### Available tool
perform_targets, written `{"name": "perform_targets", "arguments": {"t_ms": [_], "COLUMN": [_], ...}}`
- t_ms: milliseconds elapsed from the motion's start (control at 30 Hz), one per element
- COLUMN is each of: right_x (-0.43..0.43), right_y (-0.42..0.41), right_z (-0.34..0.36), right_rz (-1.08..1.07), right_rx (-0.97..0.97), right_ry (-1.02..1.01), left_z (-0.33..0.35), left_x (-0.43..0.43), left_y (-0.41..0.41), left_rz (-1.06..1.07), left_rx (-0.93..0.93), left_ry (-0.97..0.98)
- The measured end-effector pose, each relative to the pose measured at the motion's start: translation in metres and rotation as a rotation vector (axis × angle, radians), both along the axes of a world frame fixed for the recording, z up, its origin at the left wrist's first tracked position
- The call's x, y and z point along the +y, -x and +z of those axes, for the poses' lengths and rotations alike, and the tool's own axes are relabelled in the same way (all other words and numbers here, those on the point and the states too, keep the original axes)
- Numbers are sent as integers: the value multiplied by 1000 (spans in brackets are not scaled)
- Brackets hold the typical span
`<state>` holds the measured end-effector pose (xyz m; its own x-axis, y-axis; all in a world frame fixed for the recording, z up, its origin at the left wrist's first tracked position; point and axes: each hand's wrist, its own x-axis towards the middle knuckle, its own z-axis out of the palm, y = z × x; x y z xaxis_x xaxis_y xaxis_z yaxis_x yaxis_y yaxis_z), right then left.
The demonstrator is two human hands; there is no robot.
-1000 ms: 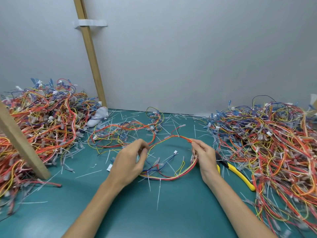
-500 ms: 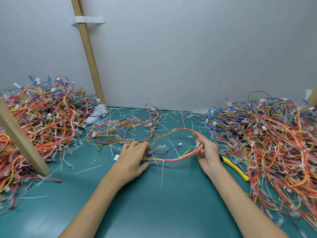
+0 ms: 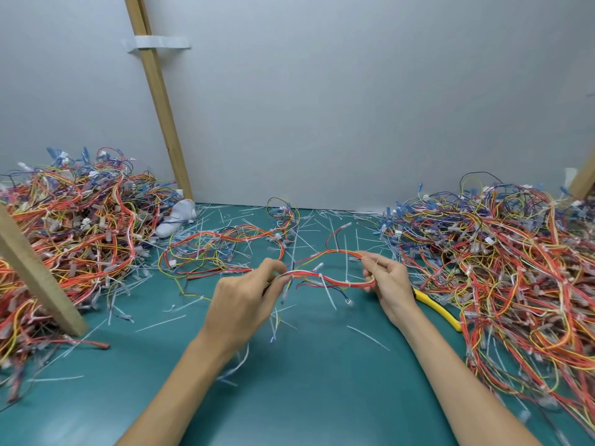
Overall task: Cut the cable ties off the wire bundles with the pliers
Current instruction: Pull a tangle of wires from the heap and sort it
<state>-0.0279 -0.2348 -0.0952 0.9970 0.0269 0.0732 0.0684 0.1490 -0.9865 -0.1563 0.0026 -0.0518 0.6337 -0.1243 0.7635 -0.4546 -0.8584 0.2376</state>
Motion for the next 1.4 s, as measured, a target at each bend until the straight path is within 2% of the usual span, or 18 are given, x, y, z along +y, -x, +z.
{"name": "perform_targets", "arguments": {"t_ms": [100,200,300,400,500,600,700,800,900,967,1067,1133,1267,1400], "right_x": [-1,-1,-1,1,6,9,8,10,15,21,37,49,51,41], "right_y": [1,0,0,1,5,11,16,22,32,43,59,66,63,54], "right_z": [2,5,5,5,4,3,11,37,74,96,107,102,95,95], "right_rz": [7,6,5,-16,-64,-174,-333,-440,-403,-210,266,413,361,294], "right_rx": [-12,28,59,45,1,-165,-314,-428,-649,-772,-750,-716,-656,-593], "right_ry": [-68,-160,-191,-140,2,271,452,504,617,720,930,1068,1138,942], "left_z": [-1,-1,-1,-1,1,5,6,7,5,4,2,0,-3,0], "left_x": [-2,-1,-2,-4,-5,-1,5,6,3,2,0,-2,-3,0], "left_y": [-2,-5,-7,-7,-7,-6,-5,-4,-5,-6,-7,-8,-9,-9], "left_rz": [-99,-169,-240,-287,-395,-537,-667,-670,-568,-526,-460,-415,-399,-402], "left_rx": [365,595,699,733,765,820,862,835,765,735,675,609,518,391], "left_ry": [327,591,817,954,1101,1236,1225,1089,988,956,886,837,830,759]}}
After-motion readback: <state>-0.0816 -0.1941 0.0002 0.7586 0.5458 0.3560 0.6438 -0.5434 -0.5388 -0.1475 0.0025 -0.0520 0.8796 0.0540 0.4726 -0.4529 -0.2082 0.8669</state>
